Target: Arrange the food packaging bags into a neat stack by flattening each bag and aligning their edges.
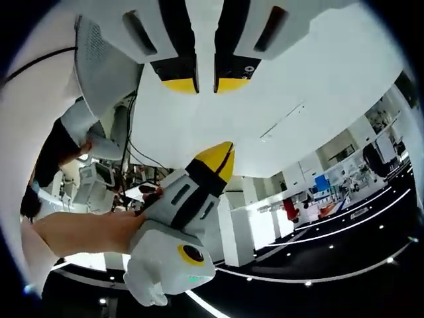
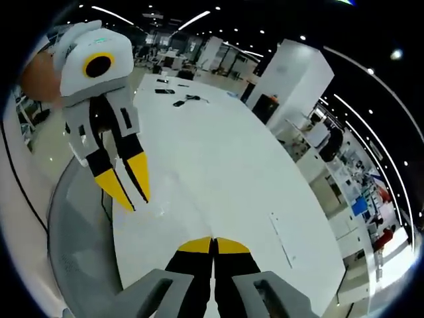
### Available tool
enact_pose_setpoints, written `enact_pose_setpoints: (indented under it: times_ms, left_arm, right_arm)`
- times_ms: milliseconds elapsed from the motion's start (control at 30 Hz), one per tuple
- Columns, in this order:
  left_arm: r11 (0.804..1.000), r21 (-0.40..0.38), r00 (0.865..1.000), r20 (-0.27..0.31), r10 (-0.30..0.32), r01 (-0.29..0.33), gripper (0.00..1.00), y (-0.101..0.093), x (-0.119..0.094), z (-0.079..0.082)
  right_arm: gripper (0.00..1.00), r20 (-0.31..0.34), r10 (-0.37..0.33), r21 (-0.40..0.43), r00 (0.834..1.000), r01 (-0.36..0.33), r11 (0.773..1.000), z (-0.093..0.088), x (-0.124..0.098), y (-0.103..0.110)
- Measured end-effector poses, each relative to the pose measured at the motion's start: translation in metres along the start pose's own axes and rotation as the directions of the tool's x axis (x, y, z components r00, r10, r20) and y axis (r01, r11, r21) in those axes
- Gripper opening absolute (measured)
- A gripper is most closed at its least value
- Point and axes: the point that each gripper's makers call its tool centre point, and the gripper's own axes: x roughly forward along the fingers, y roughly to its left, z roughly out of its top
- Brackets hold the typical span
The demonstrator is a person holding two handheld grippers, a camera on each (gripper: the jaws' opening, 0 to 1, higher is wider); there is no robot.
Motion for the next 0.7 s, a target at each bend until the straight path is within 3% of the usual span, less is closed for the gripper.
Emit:
enact_pose_setpoints:
  times_ms: [300, 700]
  left_arm:
    - [0.996, -0.072, 0.999, 0.007, 0.047, -0.047, 0.12, 0.019, -0.008, -0.01]
    - [0.985, -0.146, 0.996, -0.002, 0.086, -0.086, 0.19, 0.027, -0.01, -0.024]
  right_arm:
    - [0.0, -0.01, -0.013, -0.026, 1.0, 0.012, 1.0, -0.003, -0.001, -0.005]
    - [0.0, -0.015, -0.027, -0.036, 1.0, 0.026, 0.999, -0.007, -0.001, -0.014]
